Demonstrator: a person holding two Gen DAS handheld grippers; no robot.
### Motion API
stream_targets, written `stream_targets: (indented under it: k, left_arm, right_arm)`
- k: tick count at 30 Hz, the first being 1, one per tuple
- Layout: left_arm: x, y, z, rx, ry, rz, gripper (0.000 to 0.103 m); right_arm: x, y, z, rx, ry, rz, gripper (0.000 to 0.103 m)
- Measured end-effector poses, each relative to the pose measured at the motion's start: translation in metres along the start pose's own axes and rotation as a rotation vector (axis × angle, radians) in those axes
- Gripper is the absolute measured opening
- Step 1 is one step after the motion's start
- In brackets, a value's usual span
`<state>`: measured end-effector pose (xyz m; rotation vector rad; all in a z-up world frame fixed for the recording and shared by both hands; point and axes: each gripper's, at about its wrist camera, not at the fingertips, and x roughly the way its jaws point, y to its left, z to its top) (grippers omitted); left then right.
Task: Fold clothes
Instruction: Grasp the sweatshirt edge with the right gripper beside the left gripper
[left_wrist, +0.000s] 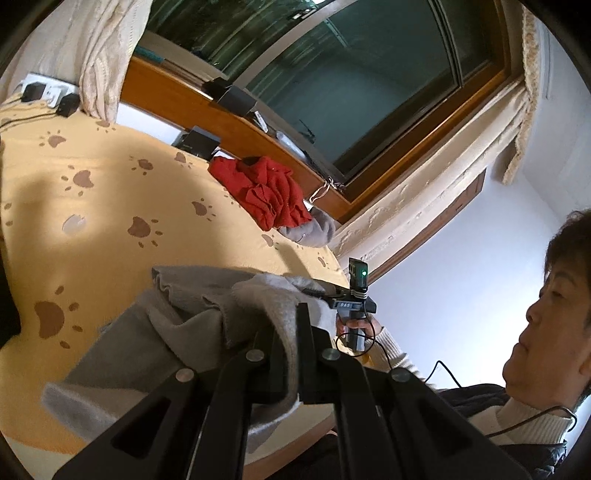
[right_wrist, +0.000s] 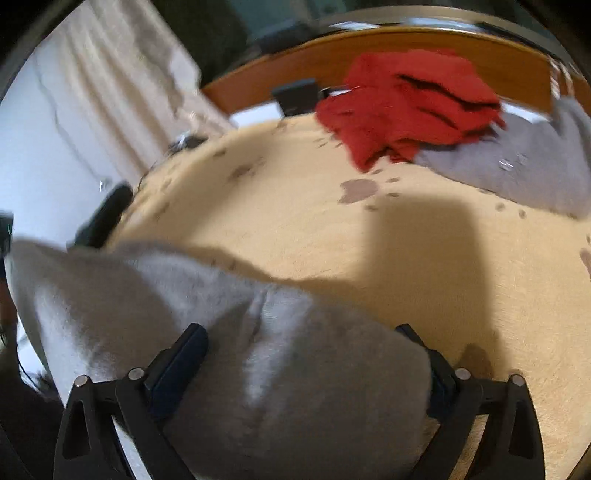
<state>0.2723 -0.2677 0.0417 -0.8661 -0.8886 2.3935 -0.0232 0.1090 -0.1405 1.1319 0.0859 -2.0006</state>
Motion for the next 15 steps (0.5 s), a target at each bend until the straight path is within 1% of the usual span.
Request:
stream_targets:
  k: [1,2,3,4,5,6,7,9,11,15]
  left_arm:
    - [-0.001,-0.001,0.001,0.004,-0.002,0.001,0.004]
    - [-0.001,-0.002,0.001,0.006,-0.004,0.002,0.004]
    - [-0.002,-0.003,0.002,0.007,-0.006,0.004,0.004]
    - [-0.003,-0.003,0.002,0.009,-0.008,0.01,0.004]
    - [-0.003,-0.003,0.003,0.01,-0.01,0.015,0.004]
    - [-0.004,-0.004,0.004,0.011,-0.013,0.021,0.004]
    - [-0.005,-0.004,0.005,0.011,-0.017,0.025,0.004]
    - [-0.009,-0.006,0.009,0.015,-0.036,0.037,0.004]
    - [-0.015,-0.01,0.015,0.026,-0.059,0.051,0.004]
    - [-0.031,-0.024,0.031,0.075,-0.129,0.079,0.004]
  right_arm:
    - [0.001,0.001,0.001,0.0,0.005,-0.007,0.072]
    - [0.003,0.003,0.001,0.0,0.009,-0.014,0.058]
    - [0.004,0.004,0.002,0.001,0.014,-0.022,0.036]
    - [0.005,0.006,0.002,0.001,0.019,-0.029,0.031]
    - [0.006,0.007,0.003,-0.003,0.021,-0.041,0.031]
    - [0.006,0.011,0.003,-0.013,0.016,-0.057,0.028]
    - [0.003,0.015,0.003,-0.026,0.006,-0.07,0.023]
    - [-0.004,0.025,0.004,-0.054,-0.026,-0.105,0.018]
    - [-0.025,0.036,0.006,-0.082,-0.113,-0.166,0.015]
    - [-0.071,0.056,0.013,-0.114,-0.295,-0.269,0.014]
